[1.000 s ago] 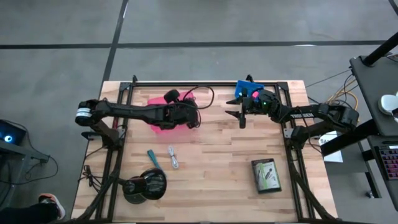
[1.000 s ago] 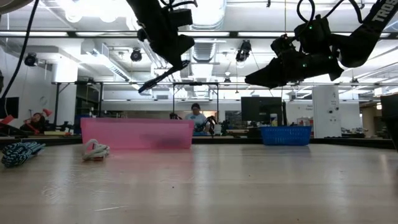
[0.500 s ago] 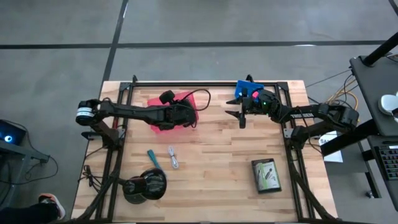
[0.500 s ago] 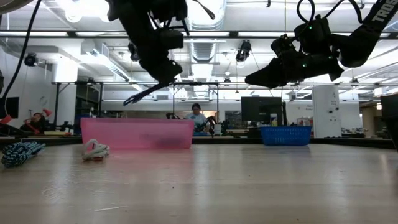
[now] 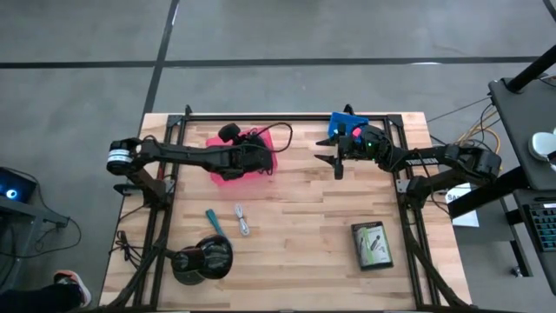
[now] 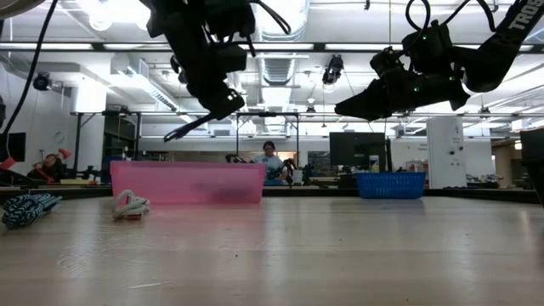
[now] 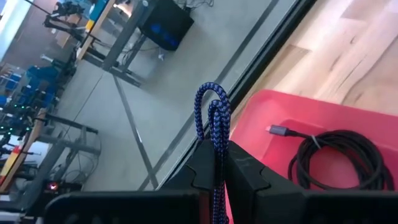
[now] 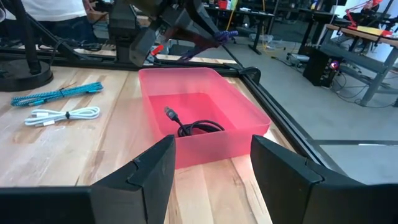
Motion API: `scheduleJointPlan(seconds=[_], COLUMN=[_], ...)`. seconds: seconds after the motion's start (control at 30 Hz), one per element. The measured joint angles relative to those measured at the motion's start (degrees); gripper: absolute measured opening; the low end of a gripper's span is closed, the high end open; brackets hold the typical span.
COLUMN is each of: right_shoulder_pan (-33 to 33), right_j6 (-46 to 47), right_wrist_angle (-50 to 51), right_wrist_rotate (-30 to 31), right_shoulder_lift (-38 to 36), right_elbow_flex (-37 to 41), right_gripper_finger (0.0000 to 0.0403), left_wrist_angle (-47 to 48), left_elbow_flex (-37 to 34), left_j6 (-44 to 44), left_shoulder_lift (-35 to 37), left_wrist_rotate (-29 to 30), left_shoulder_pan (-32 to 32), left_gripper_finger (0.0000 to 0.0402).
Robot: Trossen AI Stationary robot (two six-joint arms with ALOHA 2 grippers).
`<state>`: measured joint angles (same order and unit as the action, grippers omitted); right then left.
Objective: Pick and place items into bin
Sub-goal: Put the violet cable wire into the pink bin, then put the white cable wire into the pink bin
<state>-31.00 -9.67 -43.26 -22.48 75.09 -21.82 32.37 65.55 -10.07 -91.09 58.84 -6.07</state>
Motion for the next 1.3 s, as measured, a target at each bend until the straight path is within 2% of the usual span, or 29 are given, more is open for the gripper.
scheduleJointPlan(seconds=[0.33, 0.7, 0.87, 1.3], right_shoulder_pan=[0.0, 0.0, 0.0, 0.0], right_j6=[0.0, 0.0, 0.0, 0.0], right_wrist_angle=[0.0, 0.0, 0.0, 0.0], right_wrist_rotate=[0.0, 0.0, 0.0, 0.0], right_shoulder_lift=[0.0, 0.0, 0.0, 0.0], right_elbow_flex=[0.0, 0.0, 0.0, 0.0], right_gripper_finger=[0.0196, 0.0196, 0.0196, 0.0196], left_wrist_angle=[-0.4, -0.7, -0.7, -2.1], left_elbow_flex=[-4.1, -5.0, -5.0, -4.5], left_j6=[-0.1, 0.0, 0.0, 0.0], left_shoulder_lift=[0.0, 0.0, 0.0, 0.2], left_wrist_rotate=[0.2, 0.2, 0.2, -0.8], left_shoulder_pan=[-0.9, -1.0, -1.0, -0.7], left_gripper_finger=[0.0014, 0.0114, 0.0143, 0.0151])
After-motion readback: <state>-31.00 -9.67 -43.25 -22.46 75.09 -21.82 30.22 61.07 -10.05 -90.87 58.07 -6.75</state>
